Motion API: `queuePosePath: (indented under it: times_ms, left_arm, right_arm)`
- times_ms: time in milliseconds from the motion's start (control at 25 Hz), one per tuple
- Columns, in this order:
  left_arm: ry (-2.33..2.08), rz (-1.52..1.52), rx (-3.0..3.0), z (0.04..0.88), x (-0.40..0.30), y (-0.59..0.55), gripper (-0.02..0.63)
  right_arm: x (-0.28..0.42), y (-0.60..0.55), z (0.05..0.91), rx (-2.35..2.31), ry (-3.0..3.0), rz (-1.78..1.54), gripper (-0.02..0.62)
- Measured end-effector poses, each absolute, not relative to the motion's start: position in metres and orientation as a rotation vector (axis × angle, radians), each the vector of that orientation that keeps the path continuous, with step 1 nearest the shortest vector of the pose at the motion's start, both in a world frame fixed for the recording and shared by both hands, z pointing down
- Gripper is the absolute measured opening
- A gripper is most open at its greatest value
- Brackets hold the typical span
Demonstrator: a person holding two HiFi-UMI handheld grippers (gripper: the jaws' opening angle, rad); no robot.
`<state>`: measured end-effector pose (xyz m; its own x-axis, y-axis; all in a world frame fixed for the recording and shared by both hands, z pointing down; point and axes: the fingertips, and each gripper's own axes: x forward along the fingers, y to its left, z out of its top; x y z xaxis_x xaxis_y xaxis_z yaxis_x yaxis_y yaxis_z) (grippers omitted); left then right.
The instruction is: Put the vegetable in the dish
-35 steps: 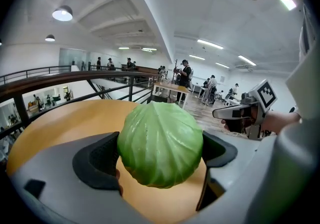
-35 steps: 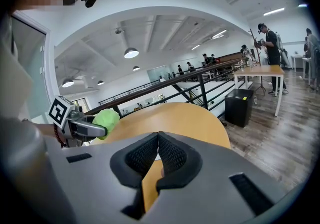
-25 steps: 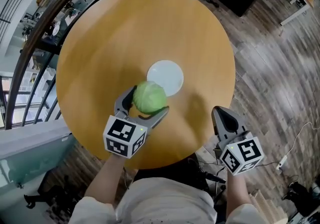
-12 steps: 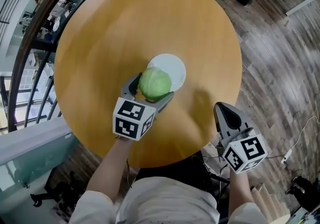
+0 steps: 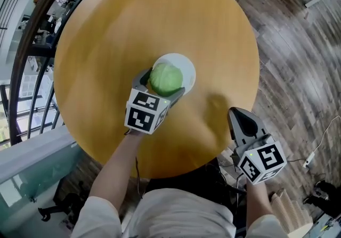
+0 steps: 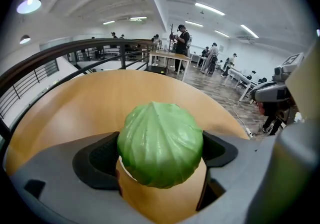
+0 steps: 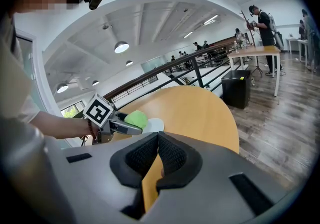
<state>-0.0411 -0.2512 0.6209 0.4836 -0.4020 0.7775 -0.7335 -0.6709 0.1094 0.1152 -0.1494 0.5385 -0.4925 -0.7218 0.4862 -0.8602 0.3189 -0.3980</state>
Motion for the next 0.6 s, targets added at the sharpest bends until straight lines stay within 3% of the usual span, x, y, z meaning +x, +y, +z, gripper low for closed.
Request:
queuePosePath:
  times_ms: [600]
  left_arm:
    - [-0.924, 1.118, 2.243, 0.656, -0.029, -0.267, 0.486]
  right_arm:
    - [0.128, -0.152, 0.556, 1.459, -2.338, 0.977, 0.025]
